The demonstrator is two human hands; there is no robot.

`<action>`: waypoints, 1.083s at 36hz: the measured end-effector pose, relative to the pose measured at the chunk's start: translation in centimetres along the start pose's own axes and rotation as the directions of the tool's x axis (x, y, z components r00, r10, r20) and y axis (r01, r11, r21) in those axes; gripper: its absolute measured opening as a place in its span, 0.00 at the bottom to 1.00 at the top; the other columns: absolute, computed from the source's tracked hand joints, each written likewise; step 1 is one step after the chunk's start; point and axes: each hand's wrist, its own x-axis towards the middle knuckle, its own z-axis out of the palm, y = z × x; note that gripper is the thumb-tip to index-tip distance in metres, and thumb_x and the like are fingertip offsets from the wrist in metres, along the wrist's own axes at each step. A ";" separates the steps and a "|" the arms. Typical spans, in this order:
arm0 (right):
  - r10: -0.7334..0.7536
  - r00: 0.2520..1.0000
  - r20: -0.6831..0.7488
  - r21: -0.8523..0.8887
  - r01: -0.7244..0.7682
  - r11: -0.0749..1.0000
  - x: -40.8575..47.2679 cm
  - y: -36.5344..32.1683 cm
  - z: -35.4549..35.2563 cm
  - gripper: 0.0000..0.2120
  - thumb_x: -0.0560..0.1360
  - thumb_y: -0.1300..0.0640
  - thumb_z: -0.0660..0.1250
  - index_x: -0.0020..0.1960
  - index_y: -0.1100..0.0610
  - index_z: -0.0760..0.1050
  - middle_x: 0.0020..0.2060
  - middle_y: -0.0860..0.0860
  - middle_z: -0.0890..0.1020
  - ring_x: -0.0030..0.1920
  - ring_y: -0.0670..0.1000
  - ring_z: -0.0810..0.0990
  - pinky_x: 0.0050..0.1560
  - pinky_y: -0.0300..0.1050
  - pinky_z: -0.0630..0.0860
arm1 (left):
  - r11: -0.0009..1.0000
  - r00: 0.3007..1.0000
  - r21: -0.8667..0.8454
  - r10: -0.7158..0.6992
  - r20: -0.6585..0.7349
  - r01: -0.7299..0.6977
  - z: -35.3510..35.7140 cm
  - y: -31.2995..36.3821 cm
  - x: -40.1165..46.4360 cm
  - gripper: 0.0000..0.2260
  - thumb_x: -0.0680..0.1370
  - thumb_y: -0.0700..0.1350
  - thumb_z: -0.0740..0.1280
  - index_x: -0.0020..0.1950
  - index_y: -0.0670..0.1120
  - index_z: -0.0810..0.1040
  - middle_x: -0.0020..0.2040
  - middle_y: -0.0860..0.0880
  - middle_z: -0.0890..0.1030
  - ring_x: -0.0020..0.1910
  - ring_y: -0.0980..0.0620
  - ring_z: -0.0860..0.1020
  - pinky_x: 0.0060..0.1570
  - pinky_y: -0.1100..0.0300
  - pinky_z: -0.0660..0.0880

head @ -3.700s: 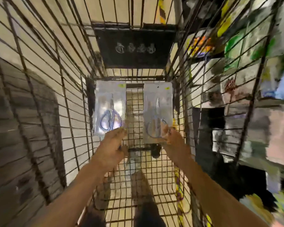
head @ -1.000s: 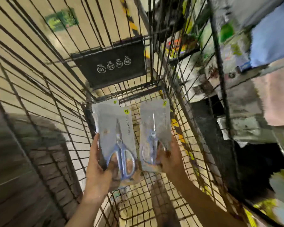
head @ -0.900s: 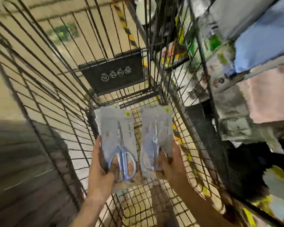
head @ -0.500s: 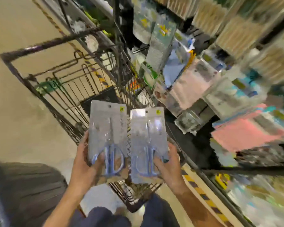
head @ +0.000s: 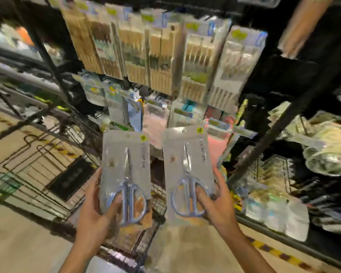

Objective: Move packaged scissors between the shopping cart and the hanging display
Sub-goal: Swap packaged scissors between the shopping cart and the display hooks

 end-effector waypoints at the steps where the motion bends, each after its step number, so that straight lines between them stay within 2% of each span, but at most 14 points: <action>1: -0.023 0.999 -0.025 0.004 0.023 1.000 -0.4 -0.5 -1.9 0.31 0.76 0.62 0.70 0.71 0.38 0.65 0.61 0.35 0.80 0.61 0.40 0.80 0.57 0.39 0.81 | 1.000 1.000 -0.007 0.024 0.016 -0.024 1.6 0.7 -0.2 0.38 0.67 0.59 0.77 0.72 0.72 0.63 0.72 0.59 0.73 0.69 0.56 0.74 0.69 0.44 0.71; 4: -0.049 0.992 -0.119 0.008 0.050 0.999 -1.5 -1.2 -8.4 0.33 0.77 0.64 0.70 0.76 0.43 0.64 0.64 0.40 0.80 0.63 0.42 0.80 0.58 0.41 0.81 | 0.997 0.995 -0.053 0.062 0.082 -0.058 6.8 2.8 -1.4 0.35 0.71 0.55 0.78 0.72 0.72 0.64 0.71 0.55 0.75 0.67 0.53 0.76 0.68 0.42 0.72; 7: -0.101 0.977 -0.187 -0.015 0.100 0.995 -3.0 -2.2 -14.9 0.33 0.77 0.65 0.70 0.76 0.45 0.63 0.64 0.38 0.80 0.63 0.42 0.80 0.57 0.39 0.80 | 0.990 0.975 -0.071 0.132 0.181 -0.121 12.6 5.0 -2.8 0.39 0.67 0.55 0.78 0.74 0.69 0.64 0.70 0.53 0.77 0.66 0.51 0.78 0.65 0.44 0.75; 9: -0.137 0.960 -0.243 -0.044 0.130 0.991 -4.0 -3.0 -19.1 0.32 0.78 0.65 0.69 0.75 0.43 0.63 0.65 0.36 0.79 0.64 0.40 0.79 0.57 0.37 0.79 | 0.980 0.958 -0.097 0.189 0.214 -0.172 16.5 6.5 -3.9 0.37 0.71 0.44 0.79 0.73 0.67 0.65 0.70 0.53 0.77 0.68 0.51 0.77 0.65 0.51 0.76; 11: -0.159 0.944 -0.290 -0.057 0.149 0.987 -4.9 -3.5 -23.1 0.32 0.78 0.63 0.69 0.75 0.41 0.63 0.67 0.41 0.77 0.65 0.43 0.78 0.58 0.38 0.80 | 0.962 0.929 -0.105 0.270 0.254 -0.251 20.2 8.2 -5.0 0.37 0.73 0.37 0.74 0.74 0.64 0.66 0.72 0.53 0.75 0.70 0.53 0.74 0.68 0.55 0.72; 13: -0.171 0.928 -0.330 -0.067 0.158 0.985 -5.6 -4.1 -26.9 0.33 0.78 0.62 0.70 0.75 0.39 0.62 0.69 0.45 0.77 0.66 0.48 0.79 0.61 0.46 0.80 | 0.949 0.903 -0.102 0.314 0.294 -0.297 23.5 9.9 -6.2 0.37 0.74 0.36 0.73 0.75 0.64 0.64 0.73 0.53 0.73 0.71 0.54 0.73 0.70 0.55 0.71; 15: -0.191 0.912 -0.363 -0.089 0.171 0.981 -6.2 -4.9 -30.3 0.33 0.78 0.61 0.70 0.77 0.41 0.62 0.68 0.45 0.78 0.66 0.48 0.79 0.62 0.49 0.80 | 0.941 0.886 -0.139 0.338 0.318 -0.309 26.5 11.4 -7.2 0.37 0.75 0.36 0.73 0.76 0.63 0.64 0.73 0.54 0.73 0.71 0.56 0.73 0.69 0.57 0.72; 19: -0.226 0.878 -0.422 -0.116 0.195 0.974 -7.2 -6.6 -35.8 0.33 0.77 0.61 0.70 0.77 0.42 0.62 0.62 0.41 0.82 0.60 0.46 0.82 0.58 0.47 0.82 | 0.918 0.842 -0.186 0.396 0.366 -0.350 31.6 14.2 -9.4 0.37 0.76 0.35 0.72 0.77 0.63 0.63 0.74 0.55 0.72 0.71 0.56 0.72 0.69 0.51 0.71; 23: -0.249 0.855 -0.455 -0.121 0.218 0.968 -7.8 -7.5 -40.0 0.33 0.77 0.62 0.70 0.77 0.44 0.63 0.59 0.38 0.82 0.58 0.44 0.83 0.57 0.42 0.81 | 0.905 0.816 -0.193 0.426 0.390 -0.380 35.6 16.6 -11.1 0.37 0.76 0.35 0.72 0.76 0.63 0.62 0.71 0.57 0.75 0.67 0.61 0.75 0.58 0.69 0.76; 26: -0.248 0.847 -0.470 -0.098 0.230 0.968 -7.7 -7.7 -42.2 0.32 0.78 0.62 0.70 0.75 0.42 0.64 0.59 0.39 0.82 0.59 0.44 0.83 0.54 0.39 0.81 | 0.900 0.801 -0.186 0.436 0.410 -0.395 38.1 17.7 -11.6 0.37 0.76 0.36 0.72 0.77 0.63 0.62 0.67 0.65 0.76 0.65 0.65 0.75 0.56 0.71 0.75; 30: -0.271 0.821 -0.502 -0.077 0.269 0.960 -6.3 -8.4 -43.7 0.31 0.77 0.65 0.70 0.73 0.41 0.65 0.56 0.35 0.83 0.57 0.43 0.83 0.50 0.34 0.81 | 0.883 0.780 -0.163 0.466 0.419 -0.440 40.5 19.3 -11.5 0.37 0.75 0.39 0.73 0.76 0.66 0.62 0.70 0.72 0.70 0.66 0.70 0.72 0.57 0.72 0.75; 32: -0.271 0.820 -0.504 -0.070 0.274 0.959 -5.3 -8.6 -44.2 0.32 0.77 0.64 0.70 0.74 0.42 0.64 0.58 0.36 0.83 0.58 0.44 0.83 0.52 0.39 0.82 | 0.883 0.777 -0.165 0.466 0.424 -0.439 41.4 19.9 -11.0 0.37 0.75 0.39 0.73 0.76 0.65 0.63 0.67 0.76 0.69 0.64 0.73 0.72 0.55 0.74 0.74; 35: -0.272 0.818 -0.507 -0.067 0.277 0.959 -3.7 -8.8 -44.8 0.33 0.77 0.61 0.71 0.75 0.40 0.64 0.63 0.42 0.81 0.61 0.47 0.82 0.59 0.51 0.81 | 0.868 0.756 -0.186 0.493 0.430 -0.460 42.8 20.8 -9.9 0.36 0.75 0.38 0.72 0.77 0.61 0.62 0.65 0.76 0.70 0.63 0.73 0.72 0.54 0.76 0.73; 39: -0.281 0.802 -0.527 -0.108 0.265 0.958 -1.7 -9.0 -46.0 0.32 0.77 0.61 0.71 0.75 0.40 0.65 0.62 0.45 0.82 0.59 0.48 0.83 0.58 0.54 0.82 | 0.860 0.733 -0.203 0.507 0.454 -0.469 44.8 21.4 -7.8 0.36 0.76 0.38 0.71 0.78 0.59 0.60 0.62 0.78 0.72 0.62 0.73 0.74 0.53 0.77 0.73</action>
